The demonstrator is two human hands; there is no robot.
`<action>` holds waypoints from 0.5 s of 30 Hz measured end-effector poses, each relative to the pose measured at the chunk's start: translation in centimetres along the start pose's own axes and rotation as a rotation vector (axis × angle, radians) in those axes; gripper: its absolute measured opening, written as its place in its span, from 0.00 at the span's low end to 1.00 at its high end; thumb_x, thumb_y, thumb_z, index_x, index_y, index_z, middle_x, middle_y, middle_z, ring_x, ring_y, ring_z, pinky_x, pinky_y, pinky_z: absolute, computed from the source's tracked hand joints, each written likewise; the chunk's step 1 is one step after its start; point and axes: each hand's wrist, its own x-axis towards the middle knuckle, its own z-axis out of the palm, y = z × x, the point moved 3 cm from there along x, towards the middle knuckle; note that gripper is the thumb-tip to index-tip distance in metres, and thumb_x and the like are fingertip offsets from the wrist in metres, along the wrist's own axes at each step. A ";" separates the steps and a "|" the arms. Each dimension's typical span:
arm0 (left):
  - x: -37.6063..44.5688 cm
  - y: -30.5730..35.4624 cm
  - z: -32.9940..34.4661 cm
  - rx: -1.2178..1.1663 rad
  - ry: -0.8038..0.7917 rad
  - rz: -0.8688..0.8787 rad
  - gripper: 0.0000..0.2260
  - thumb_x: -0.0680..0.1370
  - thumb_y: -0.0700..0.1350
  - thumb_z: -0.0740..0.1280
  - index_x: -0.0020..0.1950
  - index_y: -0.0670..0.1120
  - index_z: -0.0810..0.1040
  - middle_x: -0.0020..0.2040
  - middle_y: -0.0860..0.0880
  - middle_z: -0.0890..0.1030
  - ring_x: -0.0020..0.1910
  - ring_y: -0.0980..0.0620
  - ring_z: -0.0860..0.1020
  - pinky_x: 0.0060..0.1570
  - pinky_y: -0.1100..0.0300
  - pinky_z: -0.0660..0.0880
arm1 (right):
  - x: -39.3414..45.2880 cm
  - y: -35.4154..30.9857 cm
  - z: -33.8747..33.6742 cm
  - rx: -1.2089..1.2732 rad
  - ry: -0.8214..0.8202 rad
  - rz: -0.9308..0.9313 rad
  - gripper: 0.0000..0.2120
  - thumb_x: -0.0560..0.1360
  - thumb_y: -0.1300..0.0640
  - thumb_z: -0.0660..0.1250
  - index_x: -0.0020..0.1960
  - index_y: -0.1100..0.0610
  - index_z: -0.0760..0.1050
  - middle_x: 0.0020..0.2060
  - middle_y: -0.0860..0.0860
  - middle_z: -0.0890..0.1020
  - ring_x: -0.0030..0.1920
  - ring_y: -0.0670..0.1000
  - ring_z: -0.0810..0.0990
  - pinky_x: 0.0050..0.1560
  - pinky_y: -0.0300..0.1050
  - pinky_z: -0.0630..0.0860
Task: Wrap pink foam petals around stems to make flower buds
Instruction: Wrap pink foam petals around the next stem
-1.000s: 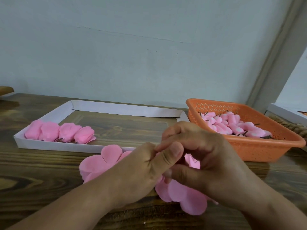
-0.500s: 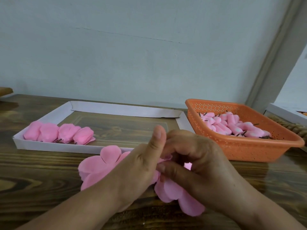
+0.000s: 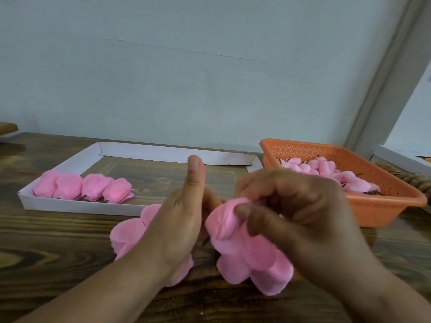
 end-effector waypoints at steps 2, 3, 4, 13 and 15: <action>0.5 0.0 -0.7 -0.059 0.127 -0.061 0.34 0.58 0.78 0.54 0.23 0.46 0.76 0.27 0.50 0.79 0.28 0.54 0.76 0.34 0.60 0.71 | 0.4 0.0 -1.5 0.062 0.094 -0.018 0.05 0.66 0.67 0.70 0.36 0.59 0.78 0.34 0.53 0.82 0.30 0.49 0.79 0.29 0.42 0.75; 0.8 -0.1 -0.9 -0.112 0.170 -0.102 0.29 0.57 0.74 0.60 0.22 0.47 0.75 0.29 0.50 0.80 0.30 0.54 0.77 0.36 0.59 0.71 | 0.6 0.1 -2.2 0.078 0.126 -0.022 0.06 0.66 0.70 0.71 0.37 0.62 0.77 0.34 0.51 0.83 0.28 0.46 0.79 0.29 0.39 0.76; 1.0 -0.3 -1.2 -0.143 0.204 -0.141 0.24 0.56 0.70 0.66 0.22 0.48 0.75 0.31 0.49 0.80 0.31 0.53 0.76 0.38 0.57 0.71 | 0.8 0.3 -2.7 0.077 0.145 -0.023 0.07 0.67 0.73 0.70 0.37 0.63 0.77 0.33 0.49 0.83 0.28 0.43 0.79 0.29 0.37 0.75; 1.1 -1.2 -1.1 -0.397 0.241 -0.417 0.13 0.73 0.30 0.66 0.51 0.45 0.78 0.44 0.43 0.82 0.37 0.46 0.77 0.38 0.56 0.70 | 0.7 3.2 -2.4 -0.029 0.182 0.167 0.05 0.70 0.72 0.69 0.38 0.65 0.78 0.31 0.57 0.82 0.27 0.55 0.77 0.29 0.53 0.75; 0.9 -1.1 -0.8 -0.503 0.201 -0.483 0.09 0.74 0.30 0.64 0.50 0.41 0.79 0.44 0.40 0.83 0.40 0.45 0.79 0.42 0.55 0.73 | 0.5 3.5 -1.7 -0.022 0.174 0.185 0.05 0.69 0.72 0.70 0.37 0.64 0.77 0.31 0.60 0.80 0.28 0.59 0.76 0.29 0.55 0.73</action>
